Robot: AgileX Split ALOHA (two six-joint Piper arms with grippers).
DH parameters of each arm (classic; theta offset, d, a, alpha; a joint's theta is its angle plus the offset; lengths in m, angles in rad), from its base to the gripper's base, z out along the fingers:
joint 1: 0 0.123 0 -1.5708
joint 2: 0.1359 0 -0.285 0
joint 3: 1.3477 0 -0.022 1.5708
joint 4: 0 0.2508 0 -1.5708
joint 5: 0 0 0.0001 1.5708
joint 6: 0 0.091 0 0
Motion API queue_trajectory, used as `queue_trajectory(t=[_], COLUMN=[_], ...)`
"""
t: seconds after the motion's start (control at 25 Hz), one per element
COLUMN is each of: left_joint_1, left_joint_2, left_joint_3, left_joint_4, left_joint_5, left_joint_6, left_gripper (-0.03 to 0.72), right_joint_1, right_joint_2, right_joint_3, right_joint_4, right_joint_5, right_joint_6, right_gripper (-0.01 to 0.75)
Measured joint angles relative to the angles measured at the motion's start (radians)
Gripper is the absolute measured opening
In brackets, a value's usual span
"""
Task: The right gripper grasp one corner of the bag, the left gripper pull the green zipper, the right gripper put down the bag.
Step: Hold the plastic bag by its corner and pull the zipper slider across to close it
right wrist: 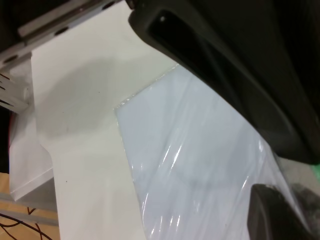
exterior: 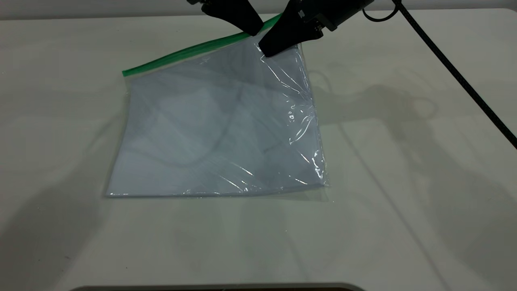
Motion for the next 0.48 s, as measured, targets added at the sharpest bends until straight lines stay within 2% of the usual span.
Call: queue_trajectory(t=[0.48], left_joint_1=[-0.012], left_joint_2=[0.0], left_joint_3=[-0.001], left_joint_4=[-0.021], left_joint_5=[-0.066], left_joint_6=[0.027], left_gripper=[0.055], right_joint_1=[-0.072], right_joint_2=[-0.01], right_joint_3=[0.0], right_joint_4=[0.03], right_joint_5=[0.062], right_joint_6=[-0.003], right_gripper=[0.033])
